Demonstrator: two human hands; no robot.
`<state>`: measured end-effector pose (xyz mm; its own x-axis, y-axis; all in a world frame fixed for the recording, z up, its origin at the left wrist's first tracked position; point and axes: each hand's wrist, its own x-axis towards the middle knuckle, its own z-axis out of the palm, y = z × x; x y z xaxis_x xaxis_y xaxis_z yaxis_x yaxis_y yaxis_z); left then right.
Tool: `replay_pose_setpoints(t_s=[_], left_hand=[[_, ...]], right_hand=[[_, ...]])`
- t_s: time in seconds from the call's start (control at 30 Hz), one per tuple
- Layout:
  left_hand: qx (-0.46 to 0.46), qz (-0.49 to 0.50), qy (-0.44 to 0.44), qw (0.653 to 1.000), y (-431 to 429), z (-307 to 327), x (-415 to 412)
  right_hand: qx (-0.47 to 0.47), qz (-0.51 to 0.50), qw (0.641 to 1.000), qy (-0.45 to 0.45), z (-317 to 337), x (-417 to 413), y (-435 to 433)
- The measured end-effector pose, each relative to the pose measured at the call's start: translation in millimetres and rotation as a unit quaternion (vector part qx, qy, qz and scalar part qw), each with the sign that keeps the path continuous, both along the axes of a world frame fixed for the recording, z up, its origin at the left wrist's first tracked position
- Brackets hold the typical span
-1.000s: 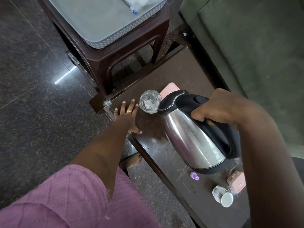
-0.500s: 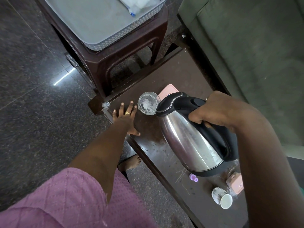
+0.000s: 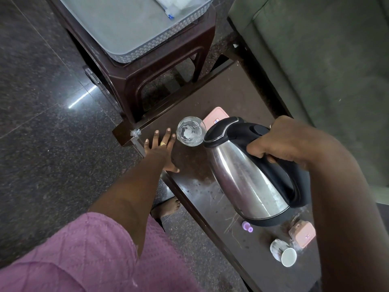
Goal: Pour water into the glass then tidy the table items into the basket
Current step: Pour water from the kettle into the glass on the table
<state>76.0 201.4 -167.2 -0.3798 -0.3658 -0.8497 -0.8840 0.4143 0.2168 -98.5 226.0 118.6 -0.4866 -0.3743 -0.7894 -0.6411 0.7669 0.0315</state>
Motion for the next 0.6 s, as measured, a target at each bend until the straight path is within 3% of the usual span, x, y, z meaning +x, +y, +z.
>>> replay_pose_setpoints(t_s=[0.6], left_hand=[[-0.010,0.005,0.007,1.000,2.1,-1.1,-0.1]], right_hand=[[-0.001,-0.004,1.000,-0.006,1.0,-3.2,0.0]])
